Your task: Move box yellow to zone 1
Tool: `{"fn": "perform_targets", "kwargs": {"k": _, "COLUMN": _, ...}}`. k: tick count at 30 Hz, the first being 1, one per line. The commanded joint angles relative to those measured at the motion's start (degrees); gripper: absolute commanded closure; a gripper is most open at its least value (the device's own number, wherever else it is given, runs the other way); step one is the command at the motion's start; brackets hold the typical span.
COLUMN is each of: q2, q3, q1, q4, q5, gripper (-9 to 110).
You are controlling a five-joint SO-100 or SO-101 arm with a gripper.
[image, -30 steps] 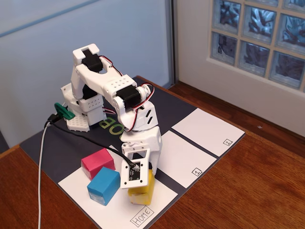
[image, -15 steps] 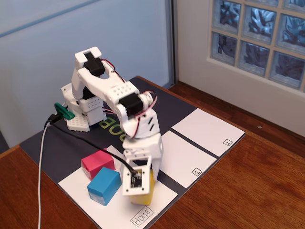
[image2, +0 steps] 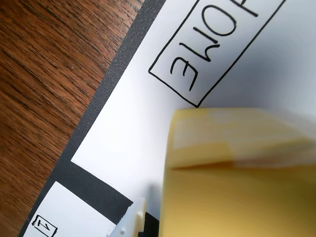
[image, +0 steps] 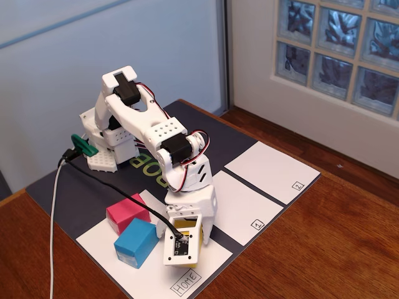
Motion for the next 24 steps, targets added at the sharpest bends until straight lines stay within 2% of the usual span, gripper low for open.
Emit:
{"fn": "perform_targets", "kwargs": {"k": 1, "q2": 1.1, "q3": -2.6, "q1": -0.9, "q4": -1.1, "q5": 0.6, "gripper": 61}}
{"fn": "perform_targets", "kwargs": {"k": 12, "q2": 2.3, "q3": -2.6, "q1": -1.1, "q4": -0.6, "q5": 1.0, "gripper": 86}}
{"fn": "perform_targets", "kwargs": {"k": 19, "q2": 5.5, "q3": -2.6, "q1": -0.7, "q4": -0.1, "q5": -1.3, "gripper": 92}}
{"fn": "perform_targets", "kwargs": {"k": 24, "q2": 10.8, "q3": -2.1, "q1": -0.4, "q4": 2.7, "q5": -8.2, "gripper": 95}}
